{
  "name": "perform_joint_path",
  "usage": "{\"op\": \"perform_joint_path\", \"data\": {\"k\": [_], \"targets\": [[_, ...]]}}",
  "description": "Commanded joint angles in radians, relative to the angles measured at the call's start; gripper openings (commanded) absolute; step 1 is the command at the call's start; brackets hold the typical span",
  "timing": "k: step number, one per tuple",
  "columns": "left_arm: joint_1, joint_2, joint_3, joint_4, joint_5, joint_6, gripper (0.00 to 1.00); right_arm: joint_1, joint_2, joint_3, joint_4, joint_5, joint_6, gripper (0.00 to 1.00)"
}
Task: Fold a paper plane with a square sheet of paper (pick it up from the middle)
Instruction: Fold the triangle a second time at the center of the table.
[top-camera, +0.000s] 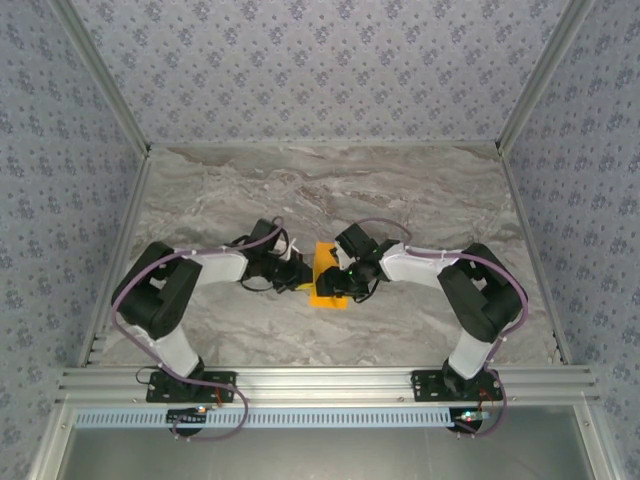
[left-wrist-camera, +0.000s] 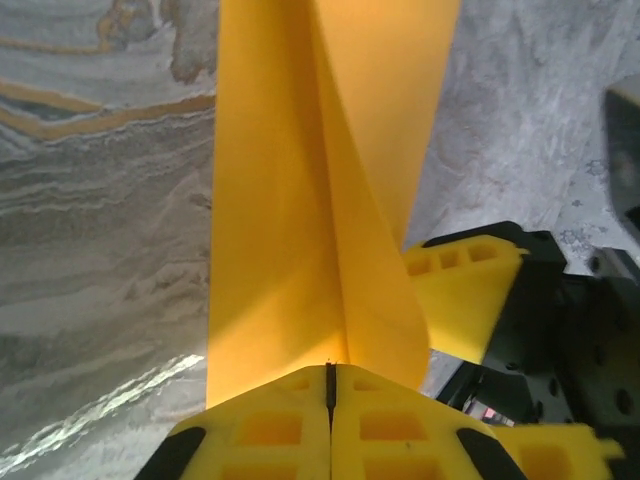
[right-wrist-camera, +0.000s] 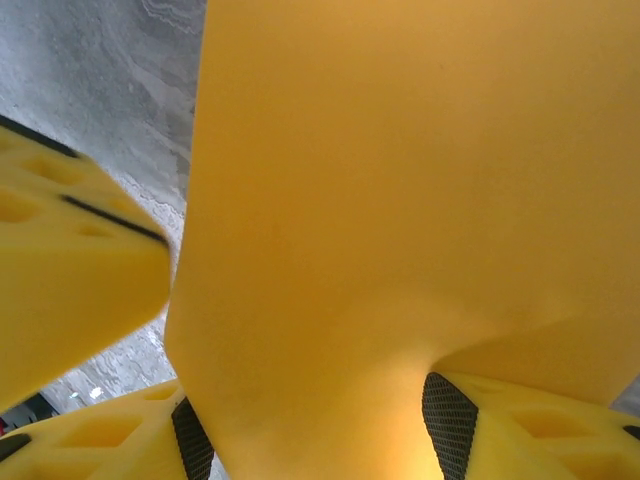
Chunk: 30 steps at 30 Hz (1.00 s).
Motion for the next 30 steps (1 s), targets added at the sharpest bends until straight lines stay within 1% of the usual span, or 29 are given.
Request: {"op": "perform_joint_path", "data": {"k": [1,6,9,11,12,14,16,18,20,21,23,25,27,30], "targets": [[-0.013,0.044,0.013,0.035,0.008,-0.017,0.03,-0.009,0.018,-0.035,-0.03,0.054,0.001,0.63],[-0.019,0.074,0.01,0.031,-0.013,-0.017,0.0,-0.016,-0.02,-0.017,-0.02,0.026,0.009,0.63],[-0.018,0.073,0.008,0.006,-0.032,0.0,0.0,-0.02,-0.071,-0.006,0.005,0.013,0.051,0.69],[-0.018,0.074,0.008,-0.006,-0.038,0.008,0.0,-0.025,-0.108,-0.001,0.011,0.032,0.065,0.74],[-0.019,0.075,0.007,-0.008,-0.039,0.012,0.0,-0.028,-0.122,0.0,0.01,0.047,0.069,0.75],[-0.018,0.08,0.01,-0.015,-0.04,0.016,0.0,-0.037,-0.145,-0.006,0.015,0.069,0.078,0.76],[-0.019,0.082,0.009,-0.015,-0.042,0.019,0.0,-0.043,-0.151,-0.015,0.015,0.083,0.087,0.75],[-0.019,0.081,0.01,-0.016,-0.042,0.022,0.0,-0.046,-0.143,-0.022,0.008,0.1,0.093,0.7],[-0.019,0.082,0.008,-0.018,-0.04,0.024,0.0,-0.046,-0.126,-0.021,-0.009,0.109,0.092,0.61],[-0.018,0.081,0.008,-0.018,-0.04,0.025,0.0,-0.046,-0.113,-0.017,-0.018,0.111,0.09,0.53],[-0.018,0.08,0.007,-0.018,-0.036,0.027,0.0,-0.044,-0.088,-0.007,-0.033,0.113,0.085,0.4],[-0.019,0.078,0.008,-0.019,-0.032,0.029,0.0,-0.044,-0.058,0.007,-0.047,0.118,0.081,0.31],[-0.018,0.074,0.012,-0.021,-0.027,0.031,0.0,-0.043,-0.034,0.017,-0.051,0.123,0.079,0.28],[-0.019,0.066,0.012,-0.018,-0.006,0.033,0.0,-0.043,0.005,0.035,-0.062,0.132,0.082,0.25]]}}
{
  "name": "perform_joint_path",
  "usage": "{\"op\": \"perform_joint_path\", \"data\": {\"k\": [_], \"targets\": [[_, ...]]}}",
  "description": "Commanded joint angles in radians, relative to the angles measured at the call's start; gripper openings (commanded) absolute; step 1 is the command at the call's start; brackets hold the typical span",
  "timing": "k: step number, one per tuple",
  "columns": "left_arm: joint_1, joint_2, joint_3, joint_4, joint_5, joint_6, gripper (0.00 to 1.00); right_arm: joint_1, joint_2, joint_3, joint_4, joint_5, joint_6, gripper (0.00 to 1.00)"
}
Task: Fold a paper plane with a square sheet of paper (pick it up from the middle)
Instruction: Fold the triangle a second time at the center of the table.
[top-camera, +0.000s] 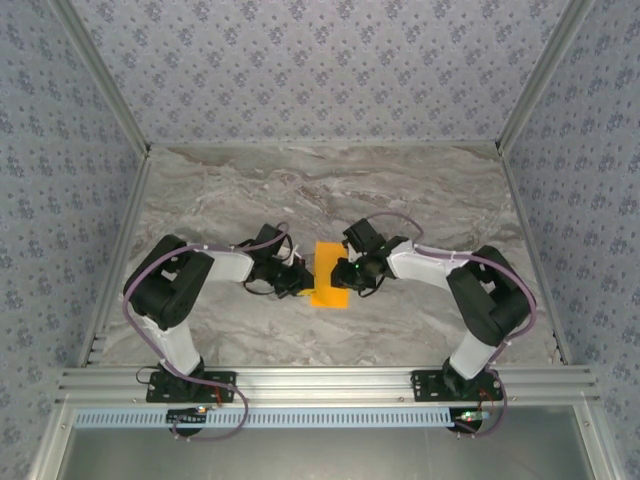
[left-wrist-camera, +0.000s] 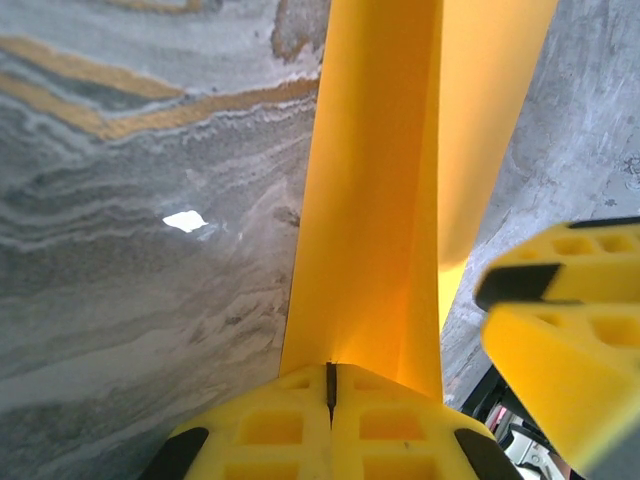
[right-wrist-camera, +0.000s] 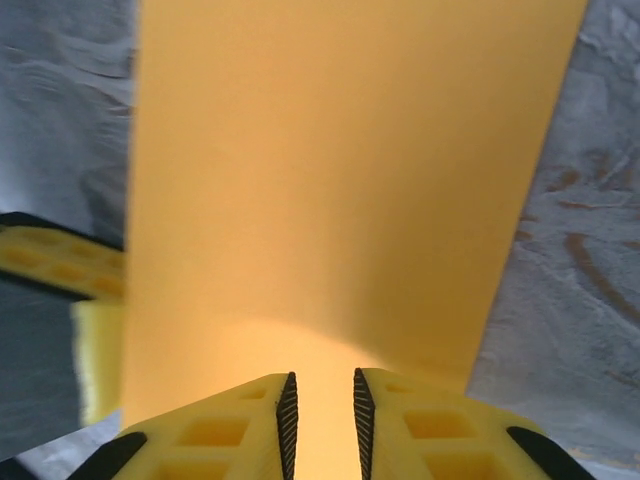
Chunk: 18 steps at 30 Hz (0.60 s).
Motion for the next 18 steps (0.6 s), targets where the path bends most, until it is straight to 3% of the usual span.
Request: {"op": "perform_joint_path", "data": {"k": [1,8,18], "targets": [[-0.007,-0.003,0.009,-0.025,0.019,0.022,0.0,0.001,0.046,0.043,-0.052,0.029,0.004,0.24],[-0.014,-0.078,-0.055,0.072,0.136,0.01,0.0,0.001,0.081,0.046,-0.07,0.037,0.014,0.24],[-0.023,-0.08,-0.031,0.185,0.131,-0.033,0.04,0.0,0.072,0.062,-0.073,0.028,0.019,0.24]]}}
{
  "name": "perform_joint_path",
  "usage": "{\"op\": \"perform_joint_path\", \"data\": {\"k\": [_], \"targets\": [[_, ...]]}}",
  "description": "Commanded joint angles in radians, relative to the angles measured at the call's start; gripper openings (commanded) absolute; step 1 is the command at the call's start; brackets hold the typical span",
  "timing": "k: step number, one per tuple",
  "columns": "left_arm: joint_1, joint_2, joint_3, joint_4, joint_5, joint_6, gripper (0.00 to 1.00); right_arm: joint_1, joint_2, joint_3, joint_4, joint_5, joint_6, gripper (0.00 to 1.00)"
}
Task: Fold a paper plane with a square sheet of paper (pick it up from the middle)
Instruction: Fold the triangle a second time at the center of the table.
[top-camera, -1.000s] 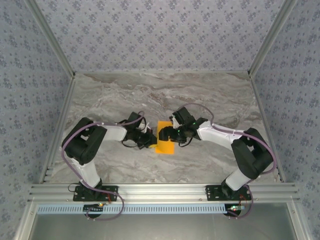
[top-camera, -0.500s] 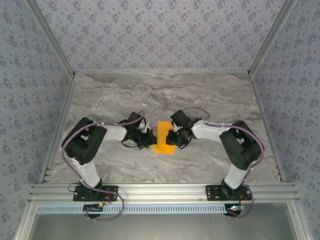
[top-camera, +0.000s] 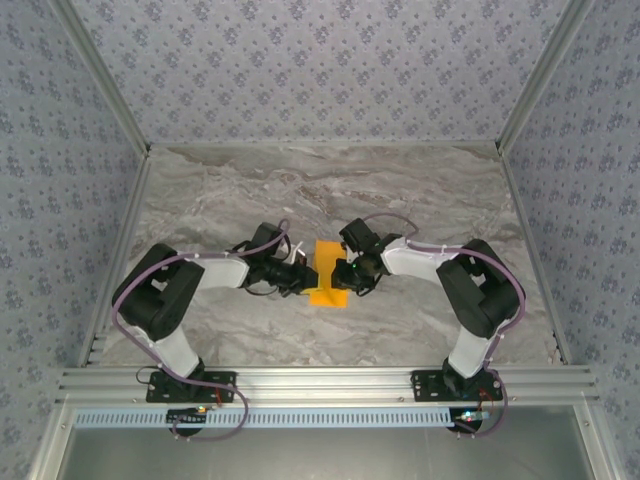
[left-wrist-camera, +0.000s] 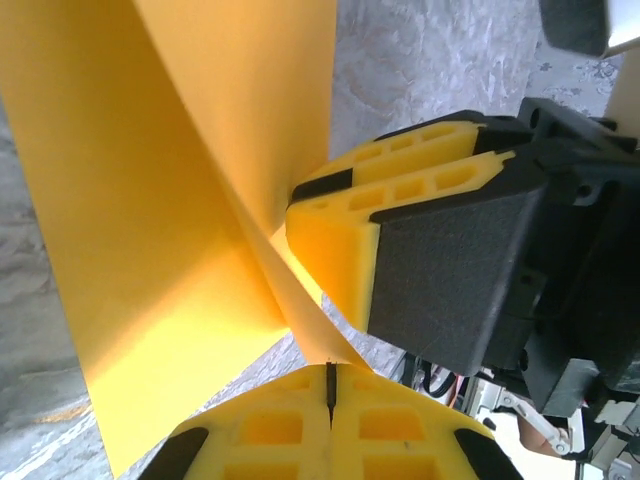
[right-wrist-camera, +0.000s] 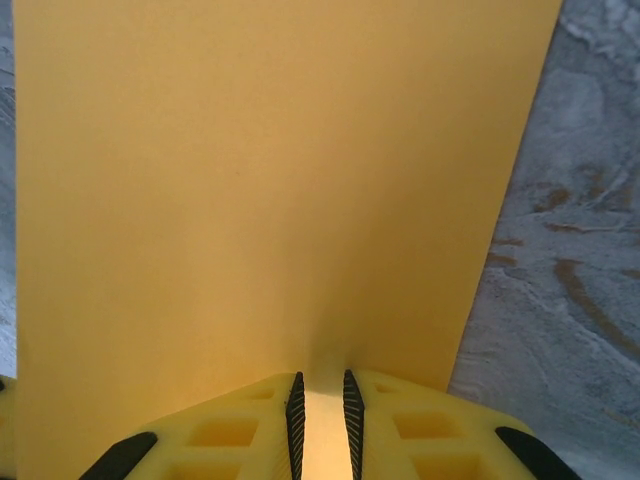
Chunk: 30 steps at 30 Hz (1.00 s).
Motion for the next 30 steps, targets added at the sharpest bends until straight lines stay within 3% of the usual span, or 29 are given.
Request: {"op": "perform_joint_path", "data": {"k": [1,8,18,24,30], "targets": [[-0.01,0.017,0.023,0.077,0.005,-0.026,0.04,-0.003,0.009,0.02,-0.036,0.018,0.022,0.24],[-0.013,0.047,0.018,0.166,-0.029,-0.085,0.07,-0.038,-0.154,-0.065,0.029,0.053,0.07,0.29],[-0.016,0.086,0.023,0.201,-0.059,-0.122,0.09,-0.051,-0.285,-0.213,0.2,-0.035,0.079,0.51],[-0.017,0.087,0.022,0.2,-0.069,-0.126,0.09,-0.033,-0.246,-0.186,0.241,-0.085,0.053,0.51],[-0.016,0.086,0.023,0.197,-0.071,-0.129,0.08,-0.032,-0.184,-0.159,0.252,-0.1,0.047,0.42]]}}
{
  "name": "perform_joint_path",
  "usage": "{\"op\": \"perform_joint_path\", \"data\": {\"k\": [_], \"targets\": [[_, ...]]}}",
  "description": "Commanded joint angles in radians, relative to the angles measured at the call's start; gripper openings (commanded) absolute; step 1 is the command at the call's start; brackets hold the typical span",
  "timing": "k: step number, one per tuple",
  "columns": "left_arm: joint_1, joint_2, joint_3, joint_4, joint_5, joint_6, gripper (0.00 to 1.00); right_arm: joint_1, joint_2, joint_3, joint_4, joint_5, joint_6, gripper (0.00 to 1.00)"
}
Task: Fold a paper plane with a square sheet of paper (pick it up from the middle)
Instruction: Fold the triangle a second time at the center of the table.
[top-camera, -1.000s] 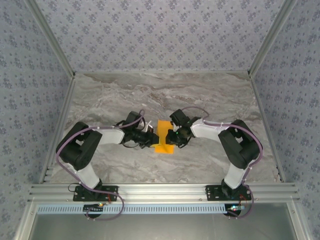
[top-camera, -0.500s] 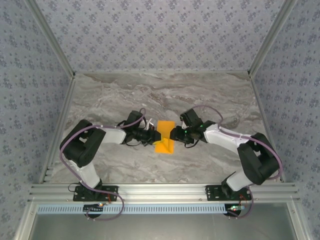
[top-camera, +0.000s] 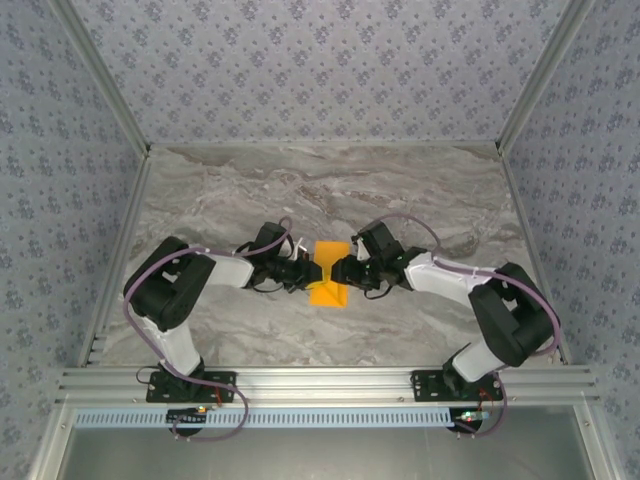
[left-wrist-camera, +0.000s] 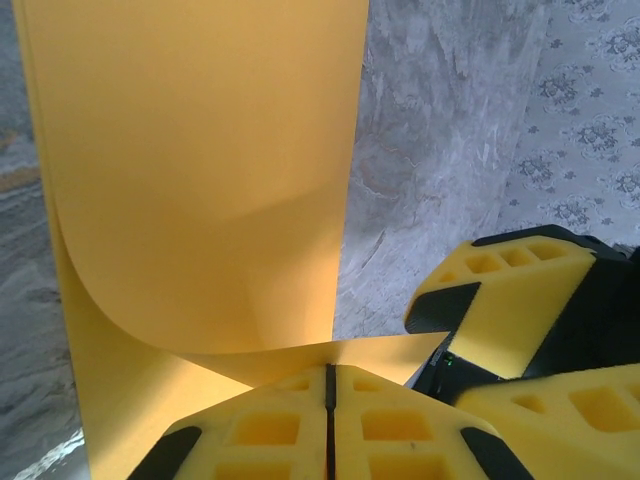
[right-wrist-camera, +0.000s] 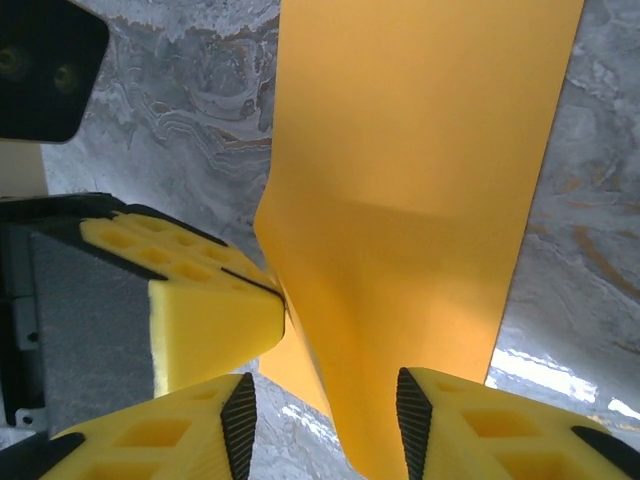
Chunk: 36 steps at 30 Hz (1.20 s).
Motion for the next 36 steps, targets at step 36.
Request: {"op": "perform_joint_path", "data": {"k": [36], "targets": [[-0.042,0.051,0.091,0.031,0.003,-0.025,0.1,-0.062,0.104,0.034,-0.04,0.068,-0.089,0.07]]}}
